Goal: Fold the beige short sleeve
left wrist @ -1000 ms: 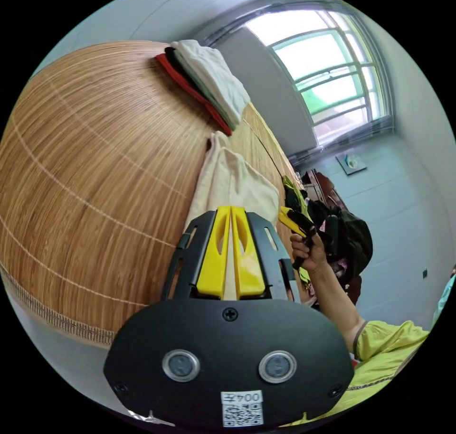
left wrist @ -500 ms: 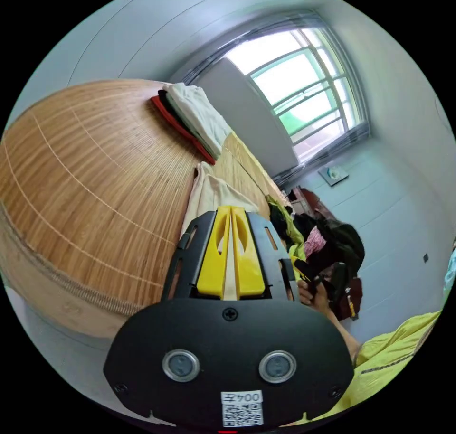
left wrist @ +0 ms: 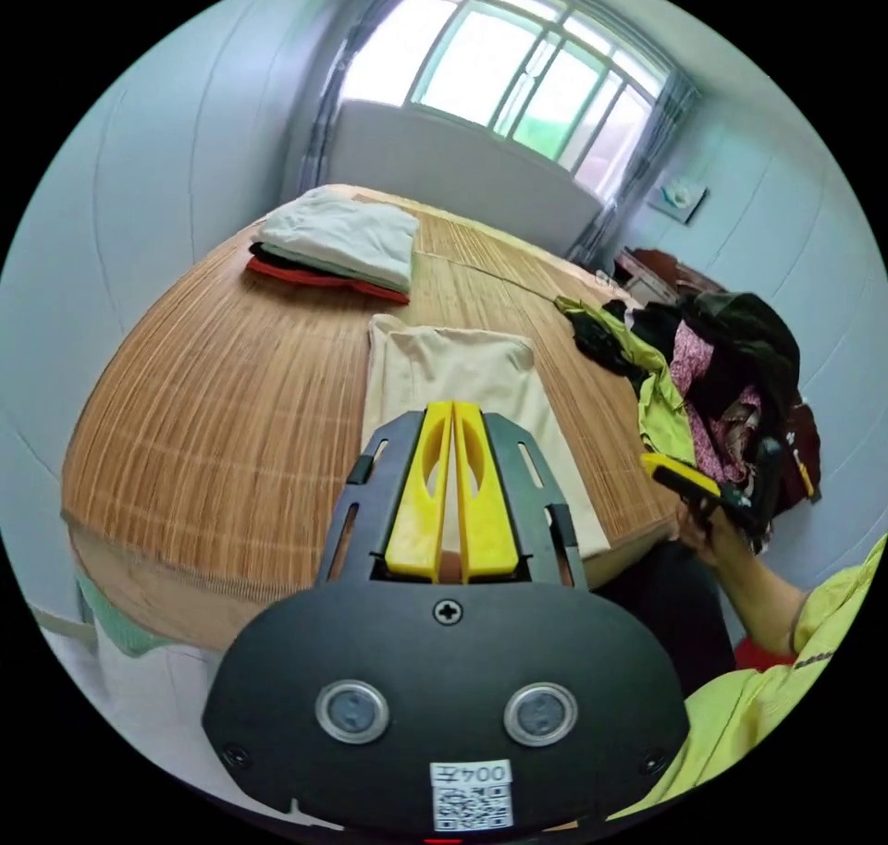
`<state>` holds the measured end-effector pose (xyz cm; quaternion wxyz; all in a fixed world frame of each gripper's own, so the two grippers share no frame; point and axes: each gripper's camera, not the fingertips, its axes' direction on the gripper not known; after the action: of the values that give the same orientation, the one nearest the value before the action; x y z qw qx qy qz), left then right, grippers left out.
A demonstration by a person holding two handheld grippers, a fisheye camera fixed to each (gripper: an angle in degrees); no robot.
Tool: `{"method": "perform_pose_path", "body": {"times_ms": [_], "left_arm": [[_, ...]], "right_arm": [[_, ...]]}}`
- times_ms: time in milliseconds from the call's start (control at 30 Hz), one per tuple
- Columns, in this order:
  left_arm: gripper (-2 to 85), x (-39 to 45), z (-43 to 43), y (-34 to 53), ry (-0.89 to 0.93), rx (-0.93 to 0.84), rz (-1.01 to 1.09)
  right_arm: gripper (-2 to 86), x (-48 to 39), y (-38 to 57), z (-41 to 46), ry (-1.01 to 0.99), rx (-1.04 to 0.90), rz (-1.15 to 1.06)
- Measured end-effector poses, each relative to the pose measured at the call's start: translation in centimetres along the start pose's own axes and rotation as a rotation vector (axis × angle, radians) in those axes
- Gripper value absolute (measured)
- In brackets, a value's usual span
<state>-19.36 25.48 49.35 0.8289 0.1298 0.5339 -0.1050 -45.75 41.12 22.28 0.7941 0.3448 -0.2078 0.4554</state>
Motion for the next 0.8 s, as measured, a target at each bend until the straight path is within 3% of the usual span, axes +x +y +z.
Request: {"method": "perform_pose_path", "body": {"times_ms": [233, 333, 433, 567, 700, 800], "left_arm": [[0.8, -2.0, 11.5, -12.6, 0.064, -0.159, 0.121], [0.8, -4.5, 14.6, -14.4, 0.051, -0.181, 0.082], [0.8, -7.2, 17.7, -15.1, -0.022, -0.245, 0.016], [0.9, -10.5, 17.8, -16.3, 0.075, -0.236, -0.1], [0.9, -11.8, 11.1, -16.9, 0.15, -0.102, -0.201], [1.2, -11.6, 7.1, -14.1, 0.11, -0.186, -0.237]], "right_arm": [[0.0, 2.8, -15.8, 12.5, -0.134, -0.088, -0.203], [0.0, 2.9, -16.8, 16.9, -0.211, -0.16, -0.212], [-0.4, 2.9, -15.6, 22.2, -0.14, -0.281, -0.205], [-0.4, 6.4, -14.8, 23.8, -0.227, -0.265, -0.072], [0.7, 7.5, -12.3, 19.0, -0.253, -0.181, 0.004], [4.4, 6.7, -7.0, 16.7, -0.3, -0.275, 0.077]]}}
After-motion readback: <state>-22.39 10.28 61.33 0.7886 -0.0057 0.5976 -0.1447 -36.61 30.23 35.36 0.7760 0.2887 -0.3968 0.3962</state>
